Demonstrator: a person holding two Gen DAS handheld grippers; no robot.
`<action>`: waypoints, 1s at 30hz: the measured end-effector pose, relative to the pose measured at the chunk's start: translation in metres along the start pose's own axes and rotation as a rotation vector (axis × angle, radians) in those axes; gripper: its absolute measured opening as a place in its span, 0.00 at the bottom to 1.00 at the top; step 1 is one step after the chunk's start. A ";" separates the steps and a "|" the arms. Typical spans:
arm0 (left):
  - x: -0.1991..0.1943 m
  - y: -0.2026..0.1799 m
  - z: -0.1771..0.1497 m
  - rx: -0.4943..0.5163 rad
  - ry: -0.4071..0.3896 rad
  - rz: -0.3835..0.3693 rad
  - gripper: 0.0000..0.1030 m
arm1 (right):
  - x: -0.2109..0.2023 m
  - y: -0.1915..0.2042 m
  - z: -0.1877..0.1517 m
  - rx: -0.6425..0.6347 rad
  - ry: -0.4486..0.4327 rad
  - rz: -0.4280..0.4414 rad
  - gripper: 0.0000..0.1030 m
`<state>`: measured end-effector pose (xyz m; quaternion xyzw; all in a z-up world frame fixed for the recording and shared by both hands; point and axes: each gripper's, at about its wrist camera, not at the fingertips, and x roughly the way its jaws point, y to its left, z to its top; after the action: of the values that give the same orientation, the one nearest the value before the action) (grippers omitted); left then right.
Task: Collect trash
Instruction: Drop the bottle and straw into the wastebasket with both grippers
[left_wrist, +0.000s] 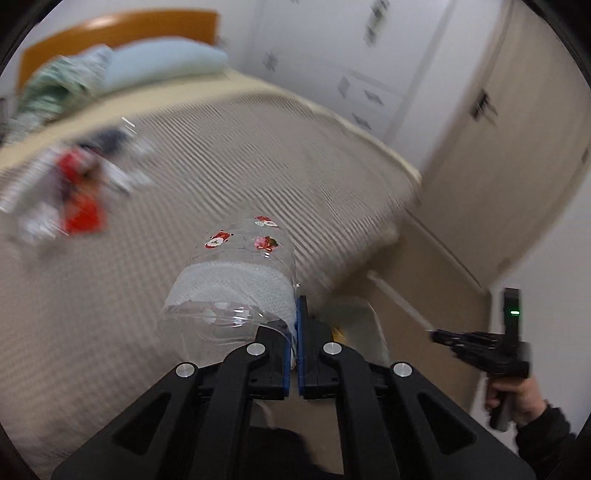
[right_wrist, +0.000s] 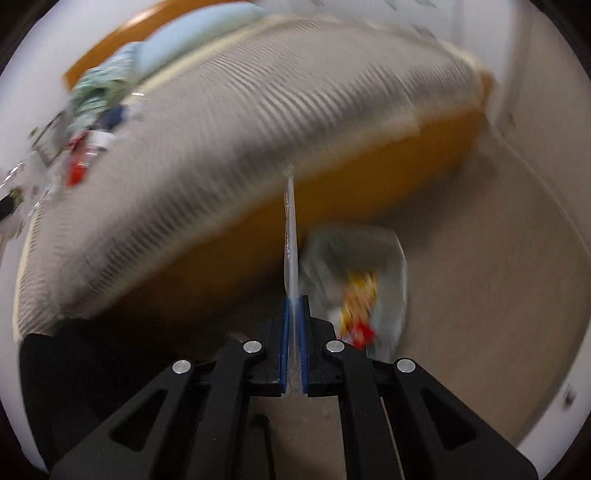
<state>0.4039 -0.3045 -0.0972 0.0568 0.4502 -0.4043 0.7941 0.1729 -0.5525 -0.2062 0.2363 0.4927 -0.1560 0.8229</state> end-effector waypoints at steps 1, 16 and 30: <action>0.025 -0.019 -0.012 0.008 0.050 -0.016 0.00 | 0.018 -0.015 -0.012 0.051 0.027 0.006 0.05; 0.206 -0.072 -0.051 0.055 0.357 0.056 0.00 | 0.235 -0.118 -0.012 0.333 0.248 -0.115 0.64; 0.379 -0.123 -0.070 0.141 0.580 0.000 0.00 | 0.158 -0.129 -0.068 0.414 0.071 -0.002 0.67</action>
<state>0.3737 -0.5785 -0.3930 0.2248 0.6290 -0.4017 0.6265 0.1331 -0.6282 -0.4034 0.4052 0.4789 -0.2464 0.7387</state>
